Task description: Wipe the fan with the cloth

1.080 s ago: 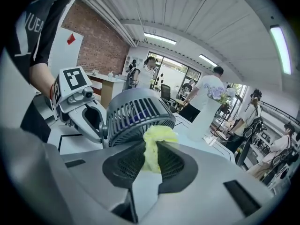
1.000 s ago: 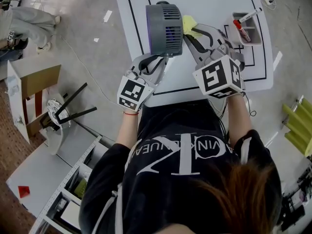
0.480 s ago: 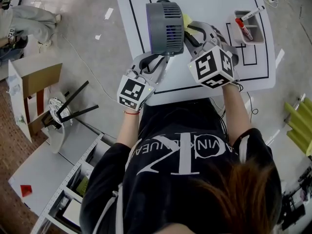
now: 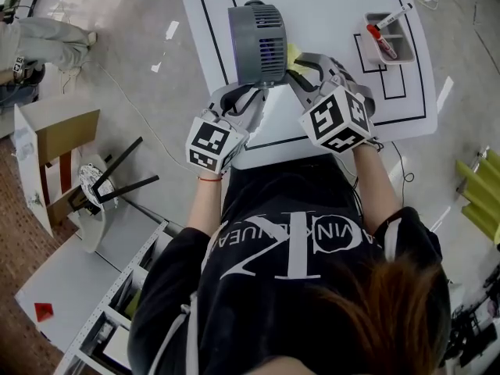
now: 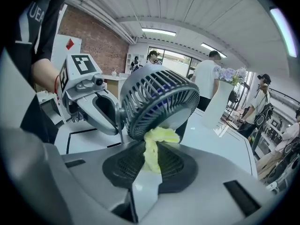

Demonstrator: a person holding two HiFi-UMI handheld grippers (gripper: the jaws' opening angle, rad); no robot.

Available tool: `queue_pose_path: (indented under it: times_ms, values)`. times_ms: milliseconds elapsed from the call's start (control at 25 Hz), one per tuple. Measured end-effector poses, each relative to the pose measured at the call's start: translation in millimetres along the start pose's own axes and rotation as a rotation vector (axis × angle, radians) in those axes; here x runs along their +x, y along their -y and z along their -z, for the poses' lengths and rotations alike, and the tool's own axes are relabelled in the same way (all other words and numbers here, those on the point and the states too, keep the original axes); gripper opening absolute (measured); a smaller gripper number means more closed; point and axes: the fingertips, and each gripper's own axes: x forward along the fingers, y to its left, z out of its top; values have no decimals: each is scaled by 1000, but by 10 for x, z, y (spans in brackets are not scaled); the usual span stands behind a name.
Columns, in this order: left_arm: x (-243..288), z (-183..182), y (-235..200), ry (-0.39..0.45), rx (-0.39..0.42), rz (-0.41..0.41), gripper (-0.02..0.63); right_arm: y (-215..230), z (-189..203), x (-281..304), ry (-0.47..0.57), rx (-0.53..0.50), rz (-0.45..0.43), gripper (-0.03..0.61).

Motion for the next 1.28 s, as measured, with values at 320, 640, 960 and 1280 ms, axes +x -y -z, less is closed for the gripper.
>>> queue_pose_path:
  times_ms: [320,640,960,1280]
  values:
    - [-33,-50,9,13,-70,-36,79,-86,-120,-258,39,14,0,72]
    - [-264,-166,-42,102,-144,-91,11,-66,-281,-511,131,115,15,72]
    - [-571,-454,-326,253,-200,-202,11,145,-561,-827,297,264,50,71]
    - [-913,-874,-507,422,-173,-317,11,293,-659,-1080,352,277,129,69]
